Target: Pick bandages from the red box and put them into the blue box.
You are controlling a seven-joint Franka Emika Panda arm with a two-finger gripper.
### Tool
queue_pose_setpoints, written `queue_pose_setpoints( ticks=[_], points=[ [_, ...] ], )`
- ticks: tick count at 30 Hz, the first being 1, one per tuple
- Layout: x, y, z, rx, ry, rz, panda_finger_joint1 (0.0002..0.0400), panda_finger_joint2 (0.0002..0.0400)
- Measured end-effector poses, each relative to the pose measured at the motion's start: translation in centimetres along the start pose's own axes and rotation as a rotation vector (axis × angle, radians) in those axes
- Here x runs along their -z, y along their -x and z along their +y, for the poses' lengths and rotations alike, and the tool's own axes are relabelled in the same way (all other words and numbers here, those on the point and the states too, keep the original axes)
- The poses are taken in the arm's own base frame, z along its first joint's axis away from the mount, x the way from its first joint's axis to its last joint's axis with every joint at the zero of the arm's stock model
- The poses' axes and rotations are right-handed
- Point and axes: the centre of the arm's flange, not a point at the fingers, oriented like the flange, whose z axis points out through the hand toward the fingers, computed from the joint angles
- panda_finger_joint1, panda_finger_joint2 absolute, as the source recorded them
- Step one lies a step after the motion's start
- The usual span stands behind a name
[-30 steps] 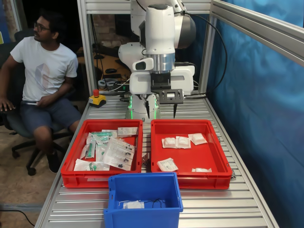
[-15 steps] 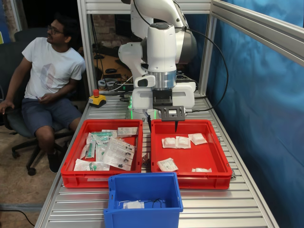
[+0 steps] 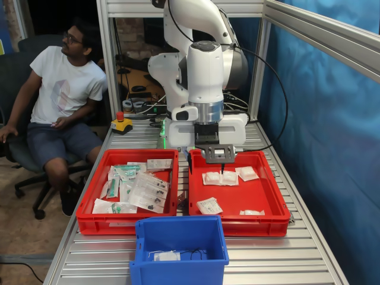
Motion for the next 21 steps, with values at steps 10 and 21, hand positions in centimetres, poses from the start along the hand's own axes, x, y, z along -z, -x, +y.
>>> queue_pose_setpoints(
  ticks=[10, 21],
  points=[
    [-0.7, 0.3, -1.6, 0.019, -0.004, -0.002, 0.04, 0.04],
    [-0.4, 1.0, -3.0, 0.04, -0.02, 0.003, 0.04, 0.04]
  ],
)
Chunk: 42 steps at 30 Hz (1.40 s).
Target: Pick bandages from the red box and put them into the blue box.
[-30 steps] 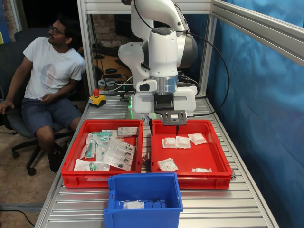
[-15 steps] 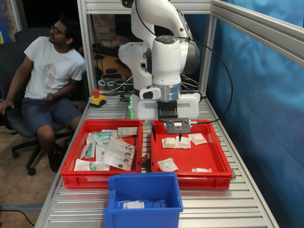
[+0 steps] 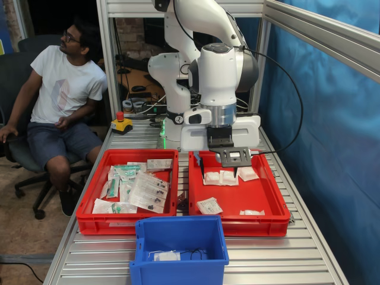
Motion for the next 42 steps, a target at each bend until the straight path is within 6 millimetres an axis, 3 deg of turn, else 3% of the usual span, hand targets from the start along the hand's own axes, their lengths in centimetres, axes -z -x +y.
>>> queue_pose_setpoints(
  ticks=[15, 28, 42],
  points=[
    [-0.9, 2.6, -1.4, 0.047, 0.003, -0.014, 0.04, 0.04],
    [-4.5, 4.5, 0.4, 0.056, 0.009, -0.021, 0.04, 0.04],
    [-6.3, 4.7, 2.0, 0.046, 0.035, -0.032, 0.04, 0.04]
  ],
)
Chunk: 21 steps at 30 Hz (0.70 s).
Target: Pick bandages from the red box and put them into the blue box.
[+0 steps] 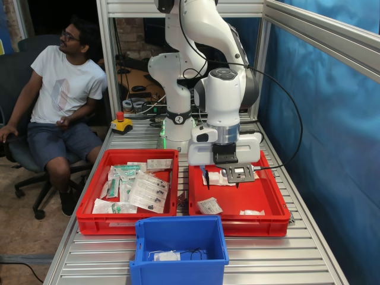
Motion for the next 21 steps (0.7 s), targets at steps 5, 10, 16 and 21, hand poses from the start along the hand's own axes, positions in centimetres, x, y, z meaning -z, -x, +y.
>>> queue_pose_setpoints(
  ticks=[5, 10, 16, 21],
  points=[
    [-0.5, -0.7, 0.7, -0.013, 0.008, 0.003, 0.04, 0.04],
    [-1.1, -1.7, 1.3, -0.028, 0.006, 0.015, 0.04, 0.04],
    [-2.3, -2.7, 2.0, -0.045, 0.006, 0.026, 0.04, 0.04],
    [-3.3, -2.8, 2.4, -0.049, 0.014, 0.024, 0.04, 0.04]
  ],
)
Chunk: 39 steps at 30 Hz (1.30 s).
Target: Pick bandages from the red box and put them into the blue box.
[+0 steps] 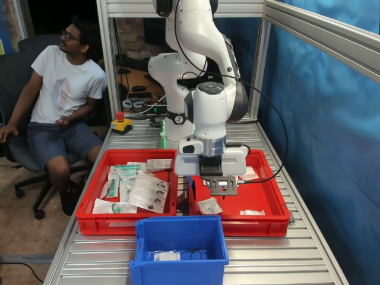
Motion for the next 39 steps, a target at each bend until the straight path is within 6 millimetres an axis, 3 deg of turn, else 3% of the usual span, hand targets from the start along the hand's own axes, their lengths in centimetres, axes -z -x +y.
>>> queue_pose_setpoints(
  ticks=[6, 22, 39],
  points=[
    [-0.9, 0.1, 0.2, 0.0, 0.01, -0.006, 0.04, 0.04],
    [-1.0, 0.3, 0.1, 0.004, 0.008, -0.006, 0.04, 0.04],
    [-1.0, 2.0, -1.1, 0.037, 0.002, -0.009, 0.04, 0.04]
  ],
)
